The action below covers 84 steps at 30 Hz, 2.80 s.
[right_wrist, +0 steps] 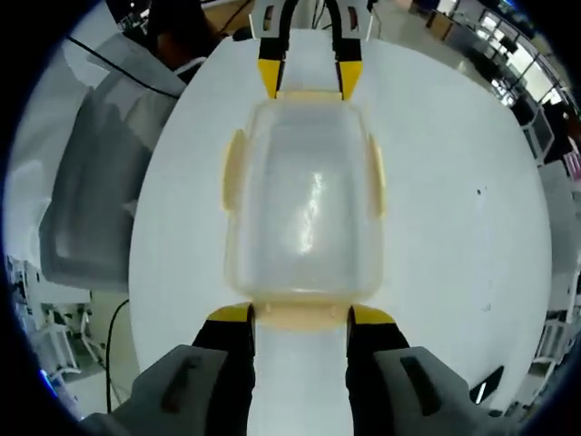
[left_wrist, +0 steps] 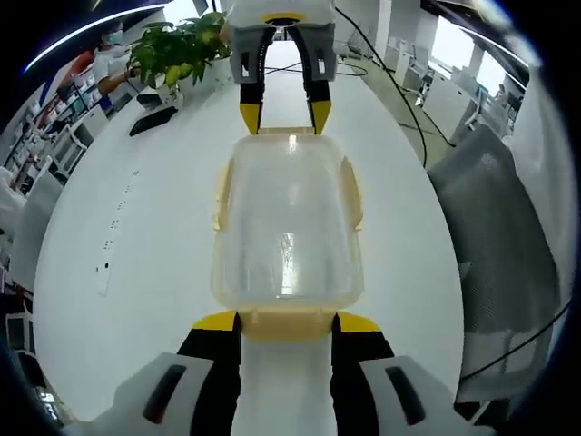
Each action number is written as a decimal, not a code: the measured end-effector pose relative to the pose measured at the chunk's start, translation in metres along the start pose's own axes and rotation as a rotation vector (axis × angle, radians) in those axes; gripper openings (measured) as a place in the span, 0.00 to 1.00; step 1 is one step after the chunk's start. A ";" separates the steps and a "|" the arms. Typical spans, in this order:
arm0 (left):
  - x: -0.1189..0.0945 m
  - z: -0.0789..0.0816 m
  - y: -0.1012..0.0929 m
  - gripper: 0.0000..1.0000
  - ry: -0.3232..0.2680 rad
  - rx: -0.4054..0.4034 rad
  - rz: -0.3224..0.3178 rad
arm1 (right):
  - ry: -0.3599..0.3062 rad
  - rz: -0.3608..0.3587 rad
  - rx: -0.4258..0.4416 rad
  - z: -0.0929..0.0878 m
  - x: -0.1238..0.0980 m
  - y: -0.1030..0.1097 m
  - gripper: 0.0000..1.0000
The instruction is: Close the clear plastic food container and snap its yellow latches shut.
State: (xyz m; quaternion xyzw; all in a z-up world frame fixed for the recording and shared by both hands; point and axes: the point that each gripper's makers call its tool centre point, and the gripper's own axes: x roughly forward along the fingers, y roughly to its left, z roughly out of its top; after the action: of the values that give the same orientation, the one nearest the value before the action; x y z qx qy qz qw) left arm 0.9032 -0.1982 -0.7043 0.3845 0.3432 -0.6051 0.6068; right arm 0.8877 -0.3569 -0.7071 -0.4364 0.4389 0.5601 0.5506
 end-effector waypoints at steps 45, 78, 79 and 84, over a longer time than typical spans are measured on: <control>0.022 0.000 0.000 0.32 -0.012 -0.016 0.005 | 0.041 0.043 -0.004 -0.017 0.018 -0.003 0.35; 0.022 -0.003 0.001 0.33 -0.018 -0.021 0.002 | 0.058 0.048 -0.012 -0.018 0.021 -0.009 0.36; 0.022 -0.003 0.000 0.33 -0.019 -0.023 0.000 | 0.057 0.048 -0.013 -0.018 0.021 -0.009 0.36; 0.023 -0.003 0.000 0.33 -0.022 -0.024 0.000 | 0.054 0.047 -0.011 -0.017 0.020 -0.008 0.36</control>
State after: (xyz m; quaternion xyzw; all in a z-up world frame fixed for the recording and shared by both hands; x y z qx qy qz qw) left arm 0.9042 -0.2065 -0.7259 0.3706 0.3437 -0.6051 0.6152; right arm 0.8957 -0.3689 -0.7311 -0.4442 0.4607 0.5633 0.5227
